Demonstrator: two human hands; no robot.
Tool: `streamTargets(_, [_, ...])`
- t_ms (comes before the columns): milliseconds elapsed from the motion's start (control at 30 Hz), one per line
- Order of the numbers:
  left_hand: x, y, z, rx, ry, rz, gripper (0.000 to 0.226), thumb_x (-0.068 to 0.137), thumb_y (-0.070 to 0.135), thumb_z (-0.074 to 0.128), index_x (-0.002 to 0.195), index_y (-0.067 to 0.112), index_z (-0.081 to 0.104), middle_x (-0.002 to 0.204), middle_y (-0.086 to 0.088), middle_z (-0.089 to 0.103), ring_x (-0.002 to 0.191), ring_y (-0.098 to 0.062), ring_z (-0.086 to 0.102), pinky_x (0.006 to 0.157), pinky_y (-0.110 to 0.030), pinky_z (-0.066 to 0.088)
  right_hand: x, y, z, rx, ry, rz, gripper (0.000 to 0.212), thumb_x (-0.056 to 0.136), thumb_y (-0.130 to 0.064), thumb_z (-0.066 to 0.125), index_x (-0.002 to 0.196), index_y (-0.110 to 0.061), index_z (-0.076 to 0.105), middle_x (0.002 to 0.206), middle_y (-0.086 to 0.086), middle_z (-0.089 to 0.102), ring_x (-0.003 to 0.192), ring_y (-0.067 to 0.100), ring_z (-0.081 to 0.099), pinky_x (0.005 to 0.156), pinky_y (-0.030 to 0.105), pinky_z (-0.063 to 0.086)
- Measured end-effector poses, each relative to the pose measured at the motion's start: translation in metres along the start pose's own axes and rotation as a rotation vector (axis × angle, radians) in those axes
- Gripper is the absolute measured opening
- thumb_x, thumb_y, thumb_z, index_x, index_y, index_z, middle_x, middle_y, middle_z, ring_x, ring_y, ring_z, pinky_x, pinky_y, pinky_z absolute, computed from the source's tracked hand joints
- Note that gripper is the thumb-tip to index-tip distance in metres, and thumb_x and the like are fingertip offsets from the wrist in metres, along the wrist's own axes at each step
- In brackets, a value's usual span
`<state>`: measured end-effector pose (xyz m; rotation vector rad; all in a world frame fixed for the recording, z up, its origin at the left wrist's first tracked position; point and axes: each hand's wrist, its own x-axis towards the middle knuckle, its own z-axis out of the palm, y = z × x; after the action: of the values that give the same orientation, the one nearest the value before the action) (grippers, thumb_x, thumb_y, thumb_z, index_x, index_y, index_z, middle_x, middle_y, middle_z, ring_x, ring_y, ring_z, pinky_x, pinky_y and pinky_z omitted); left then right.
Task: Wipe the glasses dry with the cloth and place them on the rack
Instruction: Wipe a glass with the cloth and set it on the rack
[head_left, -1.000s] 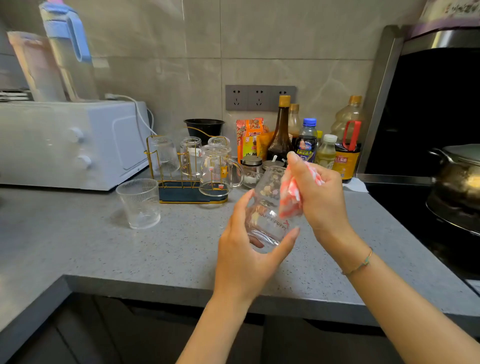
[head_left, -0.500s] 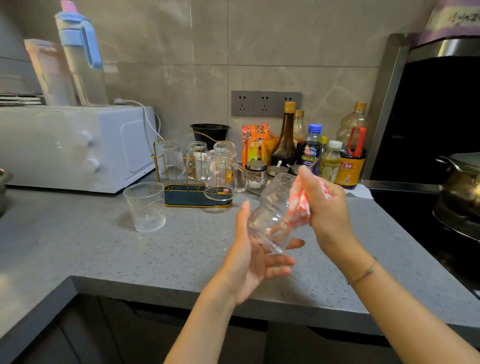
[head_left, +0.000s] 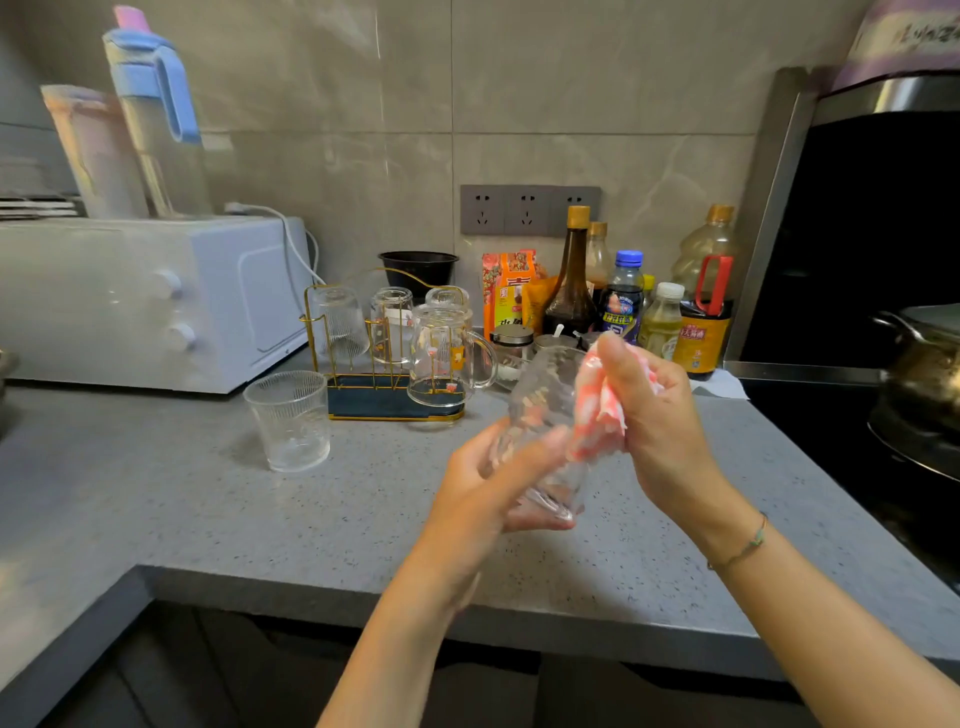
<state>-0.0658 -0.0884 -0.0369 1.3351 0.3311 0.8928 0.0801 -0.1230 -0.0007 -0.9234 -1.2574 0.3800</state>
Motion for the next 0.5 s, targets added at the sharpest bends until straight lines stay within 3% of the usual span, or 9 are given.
streamTargets(100, [0.002,0.003,-0.003,-0.420,-0.186,-0.245,0.078,0.058,0.053,0.085,0.117,0.006,0.067,0.107,-0.022,0.069,0.070,-0.027,0.067,0.053,-0.027,0.059,-0.002,-0.003,0.004,0.036,-0.003,-0.042,0.042,0.075,-0.060,0.050,0.052,-0.027,0.061,0.045,-0.008,0.056,0.040,0.003,0.050,0.043,0.013,0.038])
streamTargets(167, [0.001,0.004,-0.006,-0.794,-0.422,-0.404,0.069,0.071,0.043,0.082,0.120,-0.001,0.062,0.103,-0.024,0.065,0.070,-0.029,0.066,0.056,-0.031,0.060,-0.004,0.001,0.007,0.039,0.018,-0.074,0.044,0.074,-0.064,0.048,0.054,-0.028,0.062,0.046,-0.008,0.057,0.040,0.003,0.050,0.041,0.015,0.037])
streamTargets(233, [0.002,0.002,-0.010,-0.974,-0.489,-0.442,0.068,0.079,0.035,0.078,0.129,-0.001,0.050,0.102,-0.027,0.061,0.071,-0.034,0.066,0.060,-0.037,0.061,-0.001,0.007,0.007,0.064,0.095,-0.034,0.045,0.072,-0.066,0.049,0.058,-0.026,0.062,0.047,-0.008,0.057,0.043,0.005,0.052,0.045,0.018,0.038])
streamTargets(300, [0.003,-0.002,-0.015,-0.980,-0.441,-0.430,0.077,0.075,0.032,0.081,0.136,0.003,0.044,0.103,-0.027,0.062,0.070,-0.035,0.067,0.058,-0.037,0.060,0.007,0.017,0.002,0.117,0.199,0.022,0.058,0.071,-0.070,0.053,0.058,-0.013,0.057,0.049,0.001,0.058,0.048,0.014,0.053,0.049,0.019,0.039])
streamTargets(367, [0.004,-0.007,-0.022,-0.800,-0.257,-0.400,0.077,0.070,0.038,0.083,0.131,0.000,0.056,0.104,-0.024,0.065,0.068,-0.029,0.068,0.054,-0.032,0.060,0.014,0.027,-0.009,0.055,0.246,0.041,0.079,0.069,-0.075,0.056,0.066,0.004,0.053,0.065,0.034,0.058,0.059,0.032,0.056,0.046,0.021,0.037])
streamTargets(433, [0.005,-0.012,-0.030,-0.577,-0.023,-0.330,0.064,0.077,0.045,0.072,0.124,0.002,0.062,0.103,-0.024,0.068,0.067,-0.025,0.067,0.054,-0.029,0.060,0.014,0.031,-0.015,-0.040,0.184,0.045,0.068,0.079,-0.064,0.053,0.074,0.004,0.056,0.073,0.045,0.054,0.070,0.036,0.068,0.048,0.024,0.037])
streamTargets(500, [0.006,-0.018,-0.037,-0.421,0.135,-0.291,0.061,0.078,0.042,0.064,0.127,0.007,0.058,0.102,-0.022,0.070,0.067,-0.025,0.068,0.055,-0.029,0.060,0.008,0.040,-0.016,-0.122,0.077,0.064,0.046,0.088,-0.044,0.050,0.078,-0.001,0.061,0.065,0.037,0.058,0.073,0.028,0.073,0.044,0.022,0.040])
